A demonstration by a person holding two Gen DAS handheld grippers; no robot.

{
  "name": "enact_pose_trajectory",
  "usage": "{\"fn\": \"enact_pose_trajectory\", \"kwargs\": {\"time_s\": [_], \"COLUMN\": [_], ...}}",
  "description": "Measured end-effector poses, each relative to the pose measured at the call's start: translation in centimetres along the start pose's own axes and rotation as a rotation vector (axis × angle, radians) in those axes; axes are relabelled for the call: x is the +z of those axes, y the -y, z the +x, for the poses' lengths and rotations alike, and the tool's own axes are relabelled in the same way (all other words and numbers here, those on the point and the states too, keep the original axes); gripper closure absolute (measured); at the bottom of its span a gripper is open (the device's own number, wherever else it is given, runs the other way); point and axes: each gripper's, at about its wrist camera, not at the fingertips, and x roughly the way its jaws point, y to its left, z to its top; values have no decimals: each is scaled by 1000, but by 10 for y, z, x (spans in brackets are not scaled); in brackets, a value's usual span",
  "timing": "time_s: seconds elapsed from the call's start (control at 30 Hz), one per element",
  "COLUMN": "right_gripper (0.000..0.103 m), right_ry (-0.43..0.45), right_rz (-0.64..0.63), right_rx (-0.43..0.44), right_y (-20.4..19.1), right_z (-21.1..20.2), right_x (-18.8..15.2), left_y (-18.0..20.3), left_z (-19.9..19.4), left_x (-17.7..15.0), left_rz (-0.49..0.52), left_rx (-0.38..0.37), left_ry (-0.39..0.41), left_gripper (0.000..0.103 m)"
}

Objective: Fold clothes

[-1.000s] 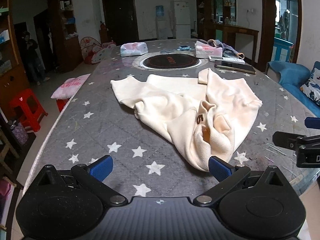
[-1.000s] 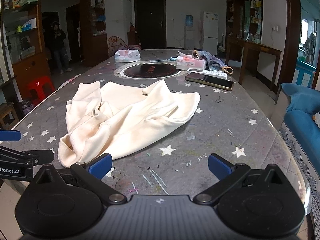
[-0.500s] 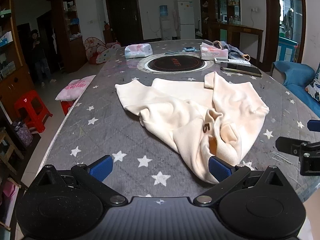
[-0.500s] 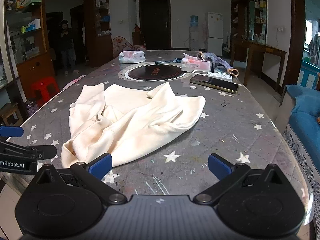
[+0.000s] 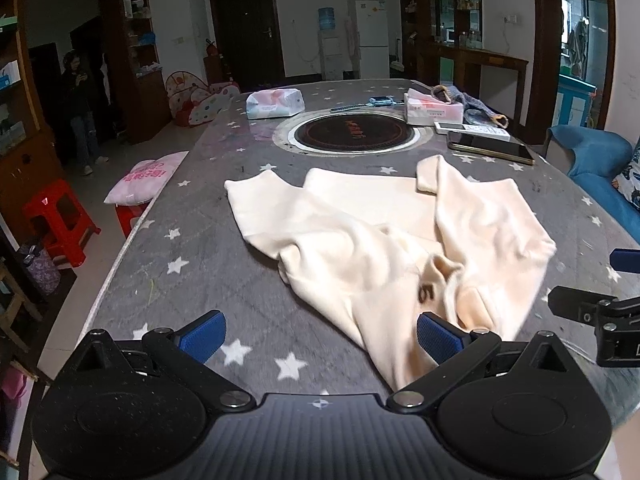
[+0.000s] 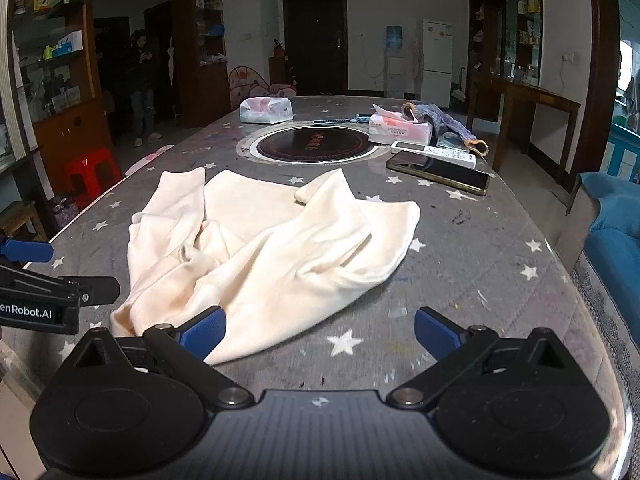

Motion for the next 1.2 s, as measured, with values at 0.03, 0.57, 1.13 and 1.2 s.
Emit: {"fn": "enact_pose_trajectory", "kwargs": {"time_s": [0.03,0.57,1.13,1.2], "right_gripper": [3,19,36,37], "right_ry": [-5,-56,-98,-101], "right_rz": [0,22,42,38], "right_rx": [2,36,25,26], "right_y": [0,14,28,28], "right_z": [3,49,120,130], "right_x": [2,43,98,103], "left_y": [-1,-7,-18,-19], "left_z": [3,38,90,103], "left_x": [2,34,86,93], "left_rz": [-1,-5,-46,-60], "left_rx": [2,-11,-1,1], "left_ry": [-2,-9,-29,-52], "left_gripper": [0,0,7,9]}}
